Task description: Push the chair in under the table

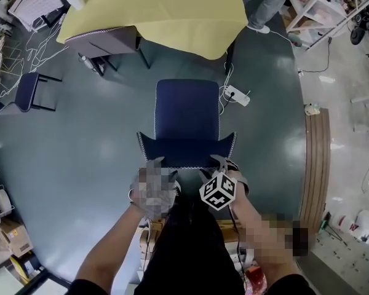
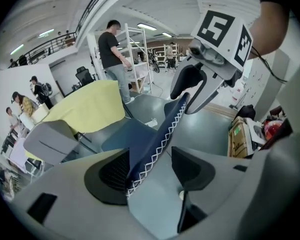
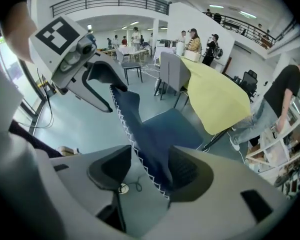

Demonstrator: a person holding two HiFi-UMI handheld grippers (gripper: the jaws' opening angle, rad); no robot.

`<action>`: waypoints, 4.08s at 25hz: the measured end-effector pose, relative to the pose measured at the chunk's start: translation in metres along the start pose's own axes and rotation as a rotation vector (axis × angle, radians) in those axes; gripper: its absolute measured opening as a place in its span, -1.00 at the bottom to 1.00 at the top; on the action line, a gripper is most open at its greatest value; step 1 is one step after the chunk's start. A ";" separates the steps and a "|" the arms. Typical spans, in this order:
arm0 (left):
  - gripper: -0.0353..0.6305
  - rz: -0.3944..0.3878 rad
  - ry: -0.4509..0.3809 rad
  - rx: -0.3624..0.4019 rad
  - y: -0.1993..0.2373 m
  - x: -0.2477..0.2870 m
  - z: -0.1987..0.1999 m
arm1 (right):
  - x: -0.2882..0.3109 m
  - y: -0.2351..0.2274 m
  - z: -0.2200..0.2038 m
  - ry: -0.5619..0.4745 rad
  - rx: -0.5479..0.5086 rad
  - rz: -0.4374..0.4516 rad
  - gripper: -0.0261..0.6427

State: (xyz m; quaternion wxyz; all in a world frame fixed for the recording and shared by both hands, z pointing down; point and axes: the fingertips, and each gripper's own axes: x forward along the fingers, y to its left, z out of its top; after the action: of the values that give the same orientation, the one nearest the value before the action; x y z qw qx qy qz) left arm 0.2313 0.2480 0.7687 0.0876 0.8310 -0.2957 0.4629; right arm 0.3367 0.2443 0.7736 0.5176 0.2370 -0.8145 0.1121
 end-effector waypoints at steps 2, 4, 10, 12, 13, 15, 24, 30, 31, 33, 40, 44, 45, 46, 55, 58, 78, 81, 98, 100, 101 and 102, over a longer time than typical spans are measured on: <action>-0.14 0.023 0.019 0.057 0.002 0.007 -0.002 | 0.010 0.000 -0.003 0.031 -0.046 -0.005 -0.28; -0.14 0.036 0.030 0.107 0.005 0.012 -0.003 | 0.018 -0.001 -0.006 0.056 -0.089 -0.017 -0.28; -0.16 0.038 0.090 0.257 0.005 0.018 -0.009 | 0.032 -0.003 -0.014 0.128 -0.216 -0.057 -0.29; -0.26 0.034 0.110 0.279 0.005 0.020 -0.012 | 0.036 0.000 -0.016 0.146 -0.252 -0.052 -0.30; -0.28 0.026 0.115 0.277 0.005 0.020 -0.012 | 0.038 0.001 -0.017 0.146 -0.262 -0.045 -0.32; -0.32 0.005 0.123 0.275 0.006 0.022 -0.012 | 0.040 0.001 -0.015 0.138 -0.282 -0.027 -0.39; -0.50 -0.074 0.176 0.400 0.005 0.044 -0.021 | 0.046 0.002 -0.013 0.094 -0.317 0.037 -0.53; -0.53 -0.114 0.163 0.384 0.007 0.046 -0.022 | 0.051 0.001 -0.009 0.085 -0.301 0.050 -0.54; -0.54 -0.120 0.163 0.381 0.007 0.047 -0.023 | 0.052 0.001 -0.009 0.089 -0.298 0.050 -0.54; -0.54 -0.136 0.162 0.374 0.007 0.047 -0.023 | 0.054 0.001 -0.009 0.099 -0.294 0.051 -0.54; -0.56 -0.167 0.152 0.370 0.005 0.049 -0.022 | 0.058 0.000 -0.010 0.114 -0.286 0.062 -0.55; -0.56 -0.180 0.151 0.364 0.006 0.049 -0.021 | 0.057 -0.003 -0.009 0.120 -0.284 0.055 -0.56; -0.56 -0.180 0.152 0.364 0.006 0.049 -0.021 | 0.057 -0.003 -0.008 0.120 -0.283 0.056 -0.56; -0.57 -0.180 0.153 0.364 0.006 0.049 -0.022 | 0.057 -0.002 -0.008 0.120 -0.282 0.056 -0.56; -0.56 -0.197 0.156 0.357 0.002 0.052 -0.018 | 0.055 -0.004 -0.012 0.113 -0.282 0.051 -0.56; -0.56 -0.203 0.157 0.356 0.001 0.054 -0.017 | 0.055 -0.005 -0.014 0.116 -0.277 0.059 -0.56; -0.56 -0.170 0.173 0.331 0.053 0.083 0.013 | 0.074 -0.066 0.013 0.117 -0.290 0.025 -0.56; -0.56 -0.165 0.174 0.330 0.067 0.091 0.021 | 0.078 -0.082 0.020 0.115 -0.297 0.028 -0.56; -0.56 -0.147 0.187 0.314 0.128 0.124 0.054 | 0.099 -0.149 0.052 0.101 -0.309 0.030 -0.57; -0.56 -0.143 0.189 0.311 0.136 0.129 0.058 | 0.102 -0.157 0.055 0.101 -0.312 0.034 -0.57; -0.56 -0.140 0.190 0.309 0.140 0.131 0.061 | 0.104 -0.162 0.057 0.101 -0.313 0.037 -0.57; -0.56 -0.138 0.191 0.308 0.143 0.134 0.063 | 0.105 -0.165 0.057 0.101 -0.314 0.039 -0.57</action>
State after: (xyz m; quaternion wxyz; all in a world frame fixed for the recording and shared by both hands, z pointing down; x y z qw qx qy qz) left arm 0.2477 0.0507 0.8253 0.0186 0.8051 -0.1542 0.5724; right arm 0.3375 0.0487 0.8321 0.5864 0.1313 -0.7993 0.0053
